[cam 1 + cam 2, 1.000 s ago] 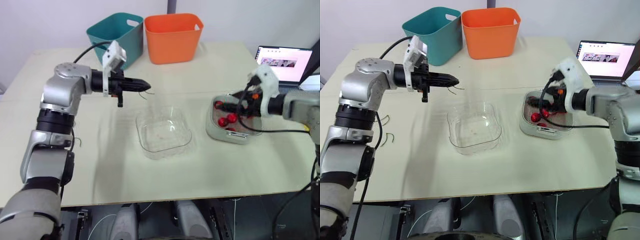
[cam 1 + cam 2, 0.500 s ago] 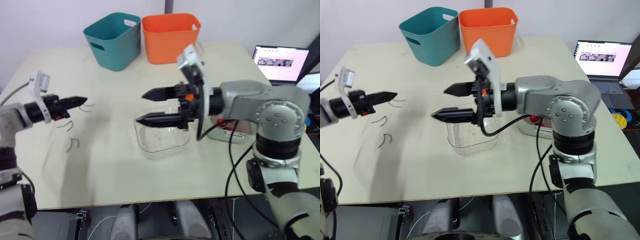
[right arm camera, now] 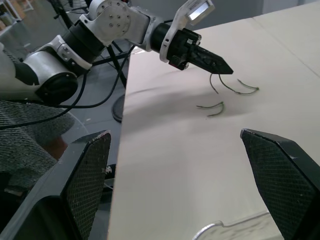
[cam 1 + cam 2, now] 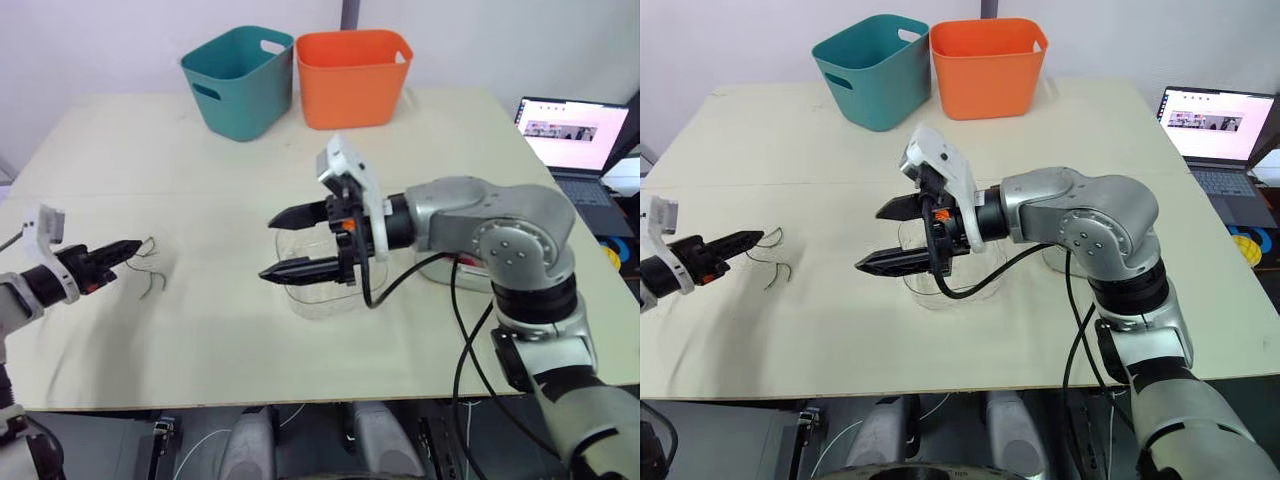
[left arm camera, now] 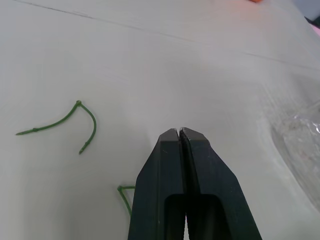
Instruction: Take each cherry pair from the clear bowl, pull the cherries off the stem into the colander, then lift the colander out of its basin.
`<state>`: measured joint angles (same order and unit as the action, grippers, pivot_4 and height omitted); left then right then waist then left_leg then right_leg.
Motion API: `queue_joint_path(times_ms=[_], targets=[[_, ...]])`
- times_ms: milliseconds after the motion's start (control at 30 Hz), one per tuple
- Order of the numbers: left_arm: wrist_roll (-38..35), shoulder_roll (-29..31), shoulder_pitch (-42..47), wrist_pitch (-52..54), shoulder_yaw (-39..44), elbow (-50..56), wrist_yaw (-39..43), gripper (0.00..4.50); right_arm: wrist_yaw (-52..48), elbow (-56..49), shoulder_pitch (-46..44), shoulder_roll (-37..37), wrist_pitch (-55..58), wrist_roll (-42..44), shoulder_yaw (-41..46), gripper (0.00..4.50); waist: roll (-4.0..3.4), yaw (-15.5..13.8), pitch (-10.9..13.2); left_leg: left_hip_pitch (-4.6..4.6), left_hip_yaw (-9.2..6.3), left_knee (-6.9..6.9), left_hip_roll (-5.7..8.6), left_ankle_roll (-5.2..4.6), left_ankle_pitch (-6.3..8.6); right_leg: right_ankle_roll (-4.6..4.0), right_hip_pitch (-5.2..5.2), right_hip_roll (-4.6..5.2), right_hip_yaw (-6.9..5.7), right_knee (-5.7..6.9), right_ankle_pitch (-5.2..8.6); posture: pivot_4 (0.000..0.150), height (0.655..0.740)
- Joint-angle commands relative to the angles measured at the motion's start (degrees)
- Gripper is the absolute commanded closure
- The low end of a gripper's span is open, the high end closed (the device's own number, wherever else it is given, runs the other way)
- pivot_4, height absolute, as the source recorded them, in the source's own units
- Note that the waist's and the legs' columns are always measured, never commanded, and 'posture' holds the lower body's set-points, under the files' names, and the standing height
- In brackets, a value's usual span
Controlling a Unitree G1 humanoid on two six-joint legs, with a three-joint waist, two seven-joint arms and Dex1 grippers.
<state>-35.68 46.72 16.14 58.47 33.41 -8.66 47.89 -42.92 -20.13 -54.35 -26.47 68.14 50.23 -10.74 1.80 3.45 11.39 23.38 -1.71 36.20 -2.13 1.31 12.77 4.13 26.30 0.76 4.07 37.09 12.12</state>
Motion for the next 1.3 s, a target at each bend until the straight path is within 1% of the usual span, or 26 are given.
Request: queue_joint_path(times_ms=[33, 100, 200, 333, 433, 533, 633, 667, 767, 833, 933, 1067, 1133, 1200, 1300], targets=[[-0.2, 0.7, 1.0, -2.7, 0.5, -1.0, -0.7, 3.2, -0.9, -0.5, 0.0, -1.1, -1.2, -0.8, 0.8, 0.0, 0.0, 0.2, 0.0, 0.0, 0.0, 0.0, 0.0, 0.0, 0.0, 0.0, 0.01, 0.0, 0.0, 0.0, 0.0, 0.15, 0.74], [-0.3, 1.0, 1.1, -3.4, 0.3, -1.4, -0.8, 2.43, -1.0, -0.4, 0.2, -1.7, -1.2, -1.1, 1.1, 0.0, 0.0, 0.3, 0.0, 0.0, 0.0, -0.01, 0.0, 0.0, 0.0, 0.0, 0.0, 0.0, 0.0, 0.0, 0.0, 0.15, 0.74], [-0.2, 1.9, 1.5, -4.5, 0.0, -2.3, -0.7, 1.4, -1.1, -0.1, 0.5, -2.6, -1.3, -1.5, 1.5, 0.0, 0.0, 0.4, 0.0, 0.0, 0.0, -0.02, 0.0, 0.0, 0.0, 0.0, 0.0, 0.0, 0.0, 0.0, 0.0, 0.15, 0.74], [-0.2, 4.7, 4.5, -6.4, -0.2, -2.9, 0.2, 0.04, -0.6, 0.5, 1.0, -3.4, -2.1, -2.5, 3.0, 0.0, 0.03, 0.5, 0.0, 0.01, 0.0, -0.02, 0.0, 0.0, 0.0, -0.01, 0.02, -0.01, 0.0, 0.0, 0.0, 0.15, 0.74], [0.1, 7.5, 7.6, -8.4, -2.7, -1.9, 2.6, 0.04, 0.0, 1.5, 1.4, -4.1, -2.6, -2.3, 5.9, 0.0, 0.04, 0.4, 0.0, 0.03, 0.0, -0.01, 0.0, 0.0, 0.0, -0.01, 0.02, -0.01, 0.01, -0.02, 0.0, 0.15, 0.74], [1.9, 11.4, 9.4, -11.4, -8.5, 1.9, 6.9, 0.04, 0.9, 2.1, 2.2, -5.7, -1.9, -1.3, 10.6, 0.0, 0.04, 0.3, 0.0, 0.02, 0.04, -0.03, 0.03, 0.0, 0.0, -0.01, 0.0, 0.03, 0.02, -0.08, 0.01, 0.15, 0.74], [3.4, 14.6, 10.9, -14.5, -14.4, 6.8, 11.1, 0.04, 1.5, 1.5, 4.4, -8.8, -2.3, -1.2, 15.2, 0.0, 0.04, 0.0, 0.0, 0.07, 0.06, -0.03, 0.07, 0.01, 0.0, -0.04, 0.0, 0.08, 0.04, -0.14, 0.02, 0.15, 0.74], [3.5, 15.1, 12.0, -15.3, -16.1, 8.4, 12.3, 0.01, 1.3, 1.1, 5.7, -10.6, -2.8, -1.6, 16.8, 0.0, 0.04, 0.0, 0.0, 0.07, 0.09, -0.04, 0.08, 0.01, 0.01, -0.04, 0.01, 0.1, 0.06, -0.15, 0.02, 0.15, 0.74], [0.1, 15.5, 16.6, -13.7, -19.1, 13.4, 15.8, 0.01, -0.9, 0.4, 10.7, -18.6, -2.1, -1.1, 22.7, 0.0, 0.05, -0.5, 0.0, 0.09, 0.12, -0.03, 0.09, 0.01, 0.01, -0.04, 0.01, 0.09, 0.08, -0.19, 0.03, 0.15, 0.74], [-2.0, 15.8, 19.2, -12.6, -20.6, 16.5, 18.2, 0.01, -3.3, 1.5, 15.1, -25.4, -1.3, -0.3, 28.7, 0.0, 0.08, -0.9, 0.0, 0.12, 0.14, -0.02, 0.1, 0.01, 0.0, -0.03, 0.03, 0.09, 0.11, -0.21, 0.04, 0.15, 0.74], [-3.8, 15.9, 21.3, -11.8, -21.9, 18.9, 20.4, 0.01, -6.6, 5.2, 22.4, -33.7, -2.7, -2.3, 36.9, 0.0, 0.05, -0.9, 0.1, 0.09, 0.21, -0.04, 0.11, 0.0, 0.01, 0.19, 0.02, 0.09, 0.19, -0.25, 0.17, 0.15, 0.74], [-3.8, 15.1, 22.7, -12.6, -23.7, 18.6, 21.8, 0.01, -10.5, 10.1, 30.3, -39.4, -3.9, -3.7, 45.5, 0.0, 0.05, -0.2, 0.1, -0.12, 0.31, -0.03, 0.09, -0.02, 0.02, 0.18, -0.06, 0.01, 0.34, -0.17, 0.18, 0.15, 0.74], [-1.3, 14.0, 23.6, -15.0, -25.4, 15.4, 21.6, 0.01, -14.1, 10.9, 36.5, -41.6, -4.8, -5.2, 49.6, 0.0, 0.04, 0.0, 0.1, -0.14, 0.3, -0.02, 0.08, -0.02, 0.02, 0.17, -0.06, -0.02, 0.35, -0.16, 0.18, 0.15, 0.74], [1.4, 13.3, 24.4, -18.1, -26.7, 12.5, 21.3, 0.01, -15.8, 11.5, 40.6, -43.0, -6.8, -7.1, 51.5, 0.0, 0.04, 0.2, 0.1, -0.14, 0.3, -0.02, 0.08, -0.02, 0.02, 0.18, -0.09, -0.02, 0.35, -0.16, 0.19, 0.15, 0.74], [2.7, 12.8, 25.5, -19.6, -27.5, 10.1, 22.2, 0.01, -16.7, 11.4, 42.4, -43.8, -8.6, -7.8, 51.6, 0.0, 0.04, 0.7, 0.1, -0.13, 0.32, -0.01, 0.09, -0.02, 0.02, 0.19, -0.06, -0.02, 0.39, -0.14, 0.18, 0.15, 0.74]])
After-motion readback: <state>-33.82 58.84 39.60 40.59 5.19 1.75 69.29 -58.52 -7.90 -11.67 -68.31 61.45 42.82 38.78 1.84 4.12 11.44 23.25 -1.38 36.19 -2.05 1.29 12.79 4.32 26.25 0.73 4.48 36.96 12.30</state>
